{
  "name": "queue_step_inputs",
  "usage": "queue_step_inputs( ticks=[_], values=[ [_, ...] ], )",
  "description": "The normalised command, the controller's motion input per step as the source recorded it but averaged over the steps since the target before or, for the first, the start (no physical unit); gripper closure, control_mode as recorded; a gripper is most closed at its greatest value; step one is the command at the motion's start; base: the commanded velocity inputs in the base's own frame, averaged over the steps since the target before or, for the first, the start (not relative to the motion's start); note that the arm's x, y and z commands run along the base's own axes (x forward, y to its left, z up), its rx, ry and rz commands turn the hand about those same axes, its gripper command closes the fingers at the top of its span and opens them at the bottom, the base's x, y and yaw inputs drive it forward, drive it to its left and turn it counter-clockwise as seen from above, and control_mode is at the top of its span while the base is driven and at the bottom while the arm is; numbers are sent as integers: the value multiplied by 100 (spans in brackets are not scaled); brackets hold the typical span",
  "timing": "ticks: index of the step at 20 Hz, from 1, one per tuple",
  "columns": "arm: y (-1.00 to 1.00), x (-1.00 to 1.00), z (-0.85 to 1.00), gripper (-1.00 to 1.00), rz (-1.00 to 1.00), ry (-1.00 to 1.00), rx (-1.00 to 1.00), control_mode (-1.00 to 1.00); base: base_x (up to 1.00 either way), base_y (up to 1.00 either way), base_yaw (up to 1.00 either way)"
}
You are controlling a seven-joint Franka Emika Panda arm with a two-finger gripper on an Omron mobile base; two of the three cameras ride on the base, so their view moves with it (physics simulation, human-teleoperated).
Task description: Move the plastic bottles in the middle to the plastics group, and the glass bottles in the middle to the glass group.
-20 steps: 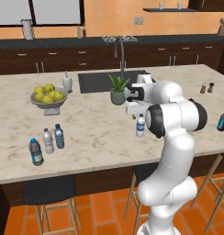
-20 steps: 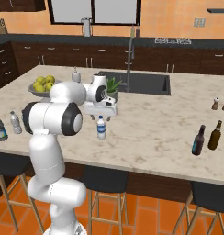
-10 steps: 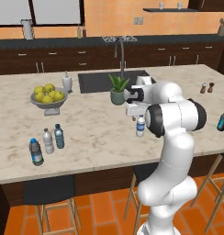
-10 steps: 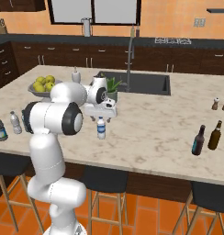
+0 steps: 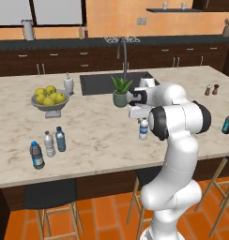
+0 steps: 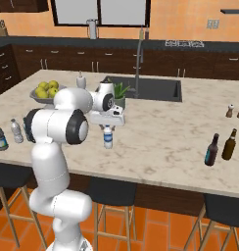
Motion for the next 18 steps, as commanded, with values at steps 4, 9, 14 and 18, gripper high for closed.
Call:
queue_step_inputs(
  ticks=[4, 9, 14, 18],
  values=[
    [1, -32, 17, 100, 2, -10, 2, -100, 0, 0, 0],
    [50, -57, 44, 100, 11, -9, 6, -100, 0, 0, 0],
    [99, -64, 9, 100, 21, 0, 0, -100, 0, 0, 0],
    [100, -40, 29, 100, 23, 1, 0, -100, 0, 0, 0]
  ],
)
